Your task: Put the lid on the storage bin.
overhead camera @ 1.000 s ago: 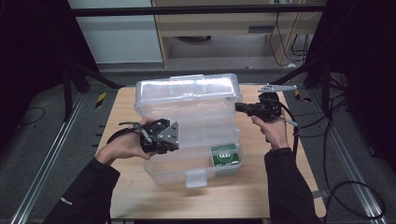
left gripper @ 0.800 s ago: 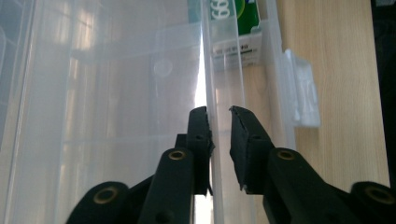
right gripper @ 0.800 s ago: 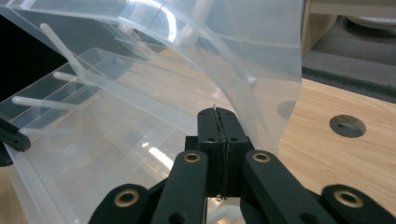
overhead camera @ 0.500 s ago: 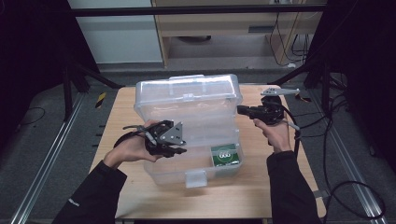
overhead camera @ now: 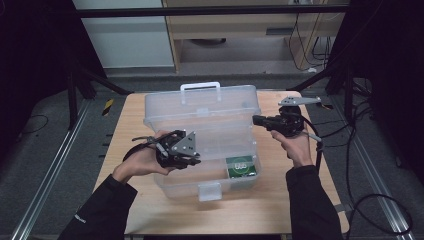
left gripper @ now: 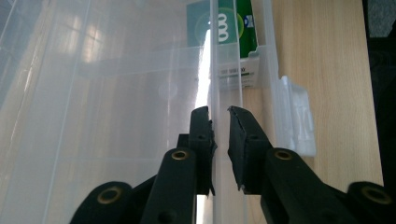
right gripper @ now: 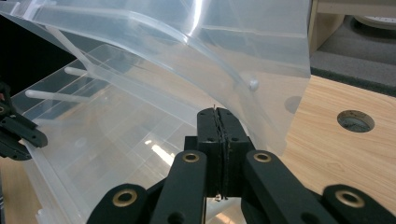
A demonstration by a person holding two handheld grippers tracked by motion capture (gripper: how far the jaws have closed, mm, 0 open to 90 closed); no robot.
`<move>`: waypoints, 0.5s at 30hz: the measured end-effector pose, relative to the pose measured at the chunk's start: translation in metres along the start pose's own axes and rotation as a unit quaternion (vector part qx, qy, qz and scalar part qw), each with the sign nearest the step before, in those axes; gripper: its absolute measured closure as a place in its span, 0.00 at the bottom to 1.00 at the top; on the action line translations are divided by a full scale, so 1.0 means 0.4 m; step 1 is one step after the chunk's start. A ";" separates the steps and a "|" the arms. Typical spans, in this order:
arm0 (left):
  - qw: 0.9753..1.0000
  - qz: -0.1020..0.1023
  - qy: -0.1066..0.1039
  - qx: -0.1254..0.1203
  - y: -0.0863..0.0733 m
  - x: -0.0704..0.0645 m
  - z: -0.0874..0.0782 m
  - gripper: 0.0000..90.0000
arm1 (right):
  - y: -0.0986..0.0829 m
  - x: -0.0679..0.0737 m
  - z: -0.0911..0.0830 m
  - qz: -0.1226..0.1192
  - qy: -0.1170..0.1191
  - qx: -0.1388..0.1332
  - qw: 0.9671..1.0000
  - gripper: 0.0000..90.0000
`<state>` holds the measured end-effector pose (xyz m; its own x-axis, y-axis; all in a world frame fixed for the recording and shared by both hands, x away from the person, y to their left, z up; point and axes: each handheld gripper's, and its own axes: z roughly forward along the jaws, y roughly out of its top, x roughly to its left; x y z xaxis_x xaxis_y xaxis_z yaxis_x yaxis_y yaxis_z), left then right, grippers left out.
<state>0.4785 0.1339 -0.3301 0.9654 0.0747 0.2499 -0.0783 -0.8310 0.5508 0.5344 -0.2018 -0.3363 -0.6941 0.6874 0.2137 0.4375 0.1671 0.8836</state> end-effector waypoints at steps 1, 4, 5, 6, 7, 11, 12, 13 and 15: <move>1.000 -0.003 0.000 -0.005 -0.001 -0.001 0.001 0.85 | -0.002 0.003 -0.001 0.001 0.001 -0.001 1.000 0.99; 0.999 -0.020 -0.001 -0.030 -0.002 -0.005 0.006 0.78 | -0.010 0.003 -0.003 0.003 0.003 -0.004 1.000 0.99; 0.999 -0.027 0.001 -0.039 -0.003 -0.007 0.009 0.75 | -0.014 0.002 -0.003 0.004 0.002 -0.004 1.000 0.99; 0.998 -0.032 0.002 -0.046 -0.003 -0.008 0.012 0.73 | -0.017 0.002 -0.003 0.007 0.003 -0.003 1.000 0.99; 0.998 -0.036 0.006 -0.053 -0.003 -0.009 0.014 0.72 | -0.021 0.001 -0.004 0.007 0.003 -0.004 1.000 0.98; 0.995 -0.055 0.008 -0.083 -0.001 -0.018 0.027 0.64 | -0.027 0.003 -0.004 0.004 0.004 0.002 1.000 0.96; 0.995 -0.055 0.007 -0.084 -0.001 -0.019 0.029 0.63 | -0.027 0.006 -0.004 -0.001 0.001 0.002 1.000 0.95; 0.994 -0.056 0.008 -0.089 -0.001 -0.021 0.030 0.63 | -0.027 0.007 -0.005 -0.001 0.001 0.002 1.000 0.95; 0.992 -0.067 0.006 -0.104 -0.002 -0.027 0.035 0.61 | -0.027 0.010 -0.006 -0.004 0.000 0.002 1.000 0.94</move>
<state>0.4717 0.1260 -0.3442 0.9677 0.1847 0.1713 0.0006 -0.6817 0.7316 0.5257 -0.2026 -0.3442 -0.6972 0.6865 0.2063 0.4340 0.1752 0.8837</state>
